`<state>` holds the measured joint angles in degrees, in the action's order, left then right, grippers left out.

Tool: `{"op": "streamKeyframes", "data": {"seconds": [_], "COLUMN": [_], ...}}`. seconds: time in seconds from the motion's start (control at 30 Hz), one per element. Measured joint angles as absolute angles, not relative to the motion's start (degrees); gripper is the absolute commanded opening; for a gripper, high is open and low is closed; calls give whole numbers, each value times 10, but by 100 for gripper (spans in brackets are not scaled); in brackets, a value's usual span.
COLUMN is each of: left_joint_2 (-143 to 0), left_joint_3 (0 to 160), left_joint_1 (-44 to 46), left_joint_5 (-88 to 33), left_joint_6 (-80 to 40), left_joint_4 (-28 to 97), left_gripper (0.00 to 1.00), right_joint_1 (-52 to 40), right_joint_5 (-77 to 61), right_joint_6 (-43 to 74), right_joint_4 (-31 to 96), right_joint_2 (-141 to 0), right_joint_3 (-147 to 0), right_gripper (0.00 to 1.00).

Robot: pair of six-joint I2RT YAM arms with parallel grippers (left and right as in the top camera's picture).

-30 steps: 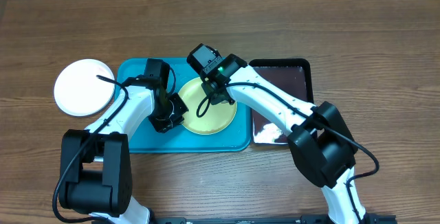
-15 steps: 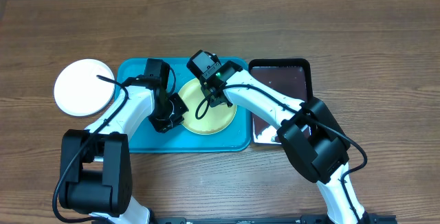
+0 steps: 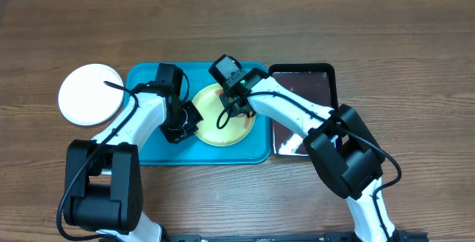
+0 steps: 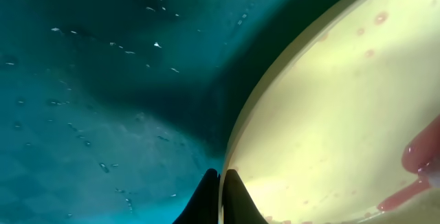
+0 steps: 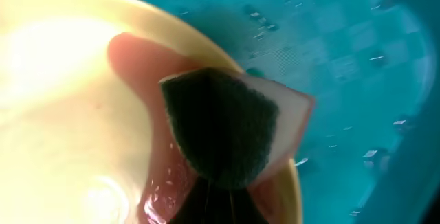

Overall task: Clean dirty plates on tray and stack at the side
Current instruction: 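Scrub the yellow plate's stain with the sponge in the right gripper, then return the sponge to the black tray, release it, raise right arm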

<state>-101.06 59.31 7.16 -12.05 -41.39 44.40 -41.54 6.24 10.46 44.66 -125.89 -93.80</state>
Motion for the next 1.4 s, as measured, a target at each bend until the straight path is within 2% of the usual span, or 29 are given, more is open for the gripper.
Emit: {"op": "streamKeyframes", "data": {"seconds": [0.47,0.73,0.93,1.13,1.27,1.4], "left_joint_2": [-1011,-1011,-1011,-1011,-1011,-1011], "left_joint_3": [593,593,593,593,593,593], "left_joint_1": [72,72,72,72,72,72], "left_joint_5": [-116,-116,-117,-117,-116,-115], "left_joint_6": [-404,-403,-403,-401,-401,-401], "left_joint_4": [446,445,444,442,442,441], "left_gripper": [4,4,4,5,5,6], "right_joint_1": [-408,-357,-263,-198,-175,-168], "right_joint_5": [-240,-321,-293,-168,-111,-64], "right_joint_6": [100,92,89,90,90,92], "right_joint_4": [461,524,624,731,740,689], "right_joint_2": [-1260,-1238,-1136,-1100,-1102,-1102], "right_joint_3": [-931,-992,-1011,-1017,-985,-922], "right_gripper": [4,4,4,4,4,4]}}
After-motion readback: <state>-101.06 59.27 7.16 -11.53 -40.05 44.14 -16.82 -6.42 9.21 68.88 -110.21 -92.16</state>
